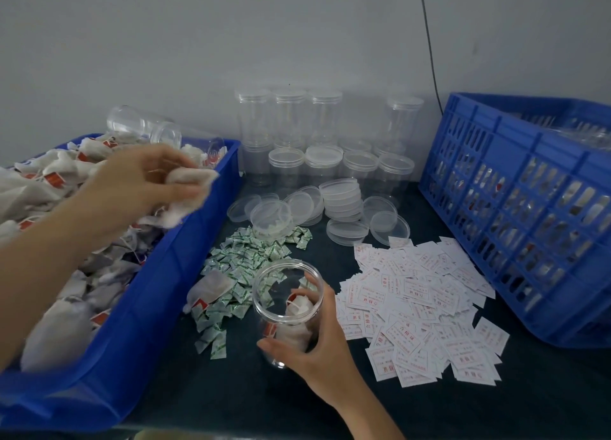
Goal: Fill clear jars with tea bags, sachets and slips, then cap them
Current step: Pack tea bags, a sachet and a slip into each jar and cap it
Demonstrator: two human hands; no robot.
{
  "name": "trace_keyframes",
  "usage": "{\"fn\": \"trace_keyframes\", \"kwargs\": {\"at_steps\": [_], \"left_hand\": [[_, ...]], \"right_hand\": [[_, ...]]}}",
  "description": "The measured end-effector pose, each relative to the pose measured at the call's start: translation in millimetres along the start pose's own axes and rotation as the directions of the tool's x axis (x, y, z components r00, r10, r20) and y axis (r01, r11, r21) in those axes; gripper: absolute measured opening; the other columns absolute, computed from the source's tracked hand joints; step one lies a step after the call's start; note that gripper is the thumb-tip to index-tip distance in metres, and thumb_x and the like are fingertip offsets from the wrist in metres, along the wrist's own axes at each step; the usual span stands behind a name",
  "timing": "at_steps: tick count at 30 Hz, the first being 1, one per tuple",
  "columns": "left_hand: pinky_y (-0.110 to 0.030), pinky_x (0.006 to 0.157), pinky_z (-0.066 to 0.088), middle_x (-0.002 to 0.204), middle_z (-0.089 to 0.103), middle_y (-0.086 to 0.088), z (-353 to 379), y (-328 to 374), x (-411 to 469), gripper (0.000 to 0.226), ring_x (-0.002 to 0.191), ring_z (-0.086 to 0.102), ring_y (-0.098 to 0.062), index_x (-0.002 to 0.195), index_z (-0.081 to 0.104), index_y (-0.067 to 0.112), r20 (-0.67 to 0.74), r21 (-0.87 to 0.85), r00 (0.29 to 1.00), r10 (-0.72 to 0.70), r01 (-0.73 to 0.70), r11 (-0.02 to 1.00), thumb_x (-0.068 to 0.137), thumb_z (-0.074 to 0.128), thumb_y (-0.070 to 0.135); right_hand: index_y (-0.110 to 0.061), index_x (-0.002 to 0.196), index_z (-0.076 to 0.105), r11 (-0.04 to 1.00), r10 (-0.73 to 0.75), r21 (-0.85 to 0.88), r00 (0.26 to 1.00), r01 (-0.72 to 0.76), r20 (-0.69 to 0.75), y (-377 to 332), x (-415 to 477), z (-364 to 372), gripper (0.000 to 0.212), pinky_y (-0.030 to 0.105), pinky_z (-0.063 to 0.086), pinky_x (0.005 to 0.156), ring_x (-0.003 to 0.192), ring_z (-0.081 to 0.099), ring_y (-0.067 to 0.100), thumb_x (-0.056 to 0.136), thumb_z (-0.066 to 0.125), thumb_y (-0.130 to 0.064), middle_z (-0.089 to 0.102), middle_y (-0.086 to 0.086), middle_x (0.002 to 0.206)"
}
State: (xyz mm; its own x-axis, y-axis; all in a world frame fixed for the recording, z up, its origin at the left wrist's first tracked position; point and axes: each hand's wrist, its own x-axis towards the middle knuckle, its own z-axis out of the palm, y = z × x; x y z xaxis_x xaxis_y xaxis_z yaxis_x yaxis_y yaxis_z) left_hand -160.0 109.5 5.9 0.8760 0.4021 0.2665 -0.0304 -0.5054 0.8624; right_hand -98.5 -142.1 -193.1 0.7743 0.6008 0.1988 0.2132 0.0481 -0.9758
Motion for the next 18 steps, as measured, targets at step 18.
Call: {"fn": "trace_keyframes", "kwargs": {"at_steps": [18], "left_hand": [[-0.021, 0.052, 0.053, 0.086, 0.065, -0.008, -5.1, -61.8, 8.1, 0.023, 0.067, 0.059, -0.02, 0.081, 0.062, 0.015, -0.197, 0.232, 0.966, -0.167, 0.211, 0.95, 0.085, 0.063, -0.007]], "right_hand": [[-0.036, 0.142, 0.038, 0.999, 0.034, -0.018, 0.999, -0.034, -0.029, 2.2, 0.2, 1.1, 0.101, 0.045, 0.056, 0.095, 0.119, 0.062, 0.023, 0.06, 0.095, -0.047, 0.057, -0.004, 0.132]]}}
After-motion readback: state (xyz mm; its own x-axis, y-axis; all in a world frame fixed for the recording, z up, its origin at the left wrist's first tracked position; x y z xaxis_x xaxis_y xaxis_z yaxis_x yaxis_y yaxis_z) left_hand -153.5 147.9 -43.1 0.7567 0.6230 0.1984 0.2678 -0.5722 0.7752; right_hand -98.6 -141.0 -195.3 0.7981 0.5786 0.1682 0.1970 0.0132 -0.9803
